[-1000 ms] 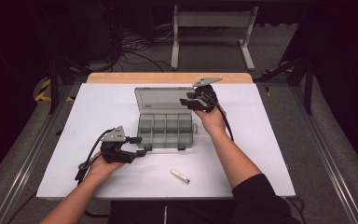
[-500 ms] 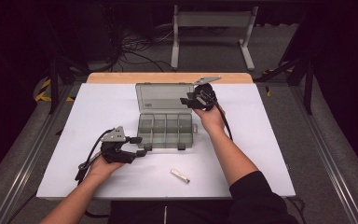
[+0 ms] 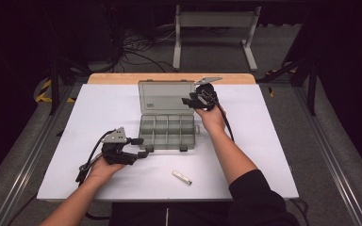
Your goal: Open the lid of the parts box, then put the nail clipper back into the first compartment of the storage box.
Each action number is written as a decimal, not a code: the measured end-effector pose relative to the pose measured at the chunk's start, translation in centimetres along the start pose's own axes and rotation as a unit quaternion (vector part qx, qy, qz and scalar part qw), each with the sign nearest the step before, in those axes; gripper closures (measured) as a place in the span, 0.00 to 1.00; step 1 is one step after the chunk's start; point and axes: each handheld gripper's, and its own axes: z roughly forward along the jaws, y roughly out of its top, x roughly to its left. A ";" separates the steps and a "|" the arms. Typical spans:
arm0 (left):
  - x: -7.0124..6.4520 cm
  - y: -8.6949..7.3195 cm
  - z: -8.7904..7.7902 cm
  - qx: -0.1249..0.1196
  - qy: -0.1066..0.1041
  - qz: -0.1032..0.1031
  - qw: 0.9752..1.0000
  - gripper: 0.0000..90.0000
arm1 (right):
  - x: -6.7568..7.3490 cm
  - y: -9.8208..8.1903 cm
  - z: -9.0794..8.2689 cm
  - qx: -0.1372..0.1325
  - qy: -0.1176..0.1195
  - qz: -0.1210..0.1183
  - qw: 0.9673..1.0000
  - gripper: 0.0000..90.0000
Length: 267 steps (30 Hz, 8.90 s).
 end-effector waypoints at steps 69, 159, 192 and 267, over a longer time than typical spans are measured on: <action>-0.1 0.0 0.0 0.005 0.004 0.004 1.000 0.43 | -1.3 -2.2 3.2 0.073 0.002 0.054 0.996 0.28; -1.7 -1.4 -8.1 -0.137 0.066 -0.015 0.988 0.07 | 15.9 -6.9 -11.8 0.192 0.128 -0.190 0.954 0.34; -1.8 -1.3 -8.0 -0.128 0.070 -0.003 0.989 0.07 | 17.5 -11.3 -9.5 0.285 0.123 -0.199 0.930 0.43; -1.6 -1.5 -8.0 -0.140 0.074 -0.008 0.987 0.06 | 15.6 -3.2 -12.3 0.163 0.091 -0.193 0.963 0.87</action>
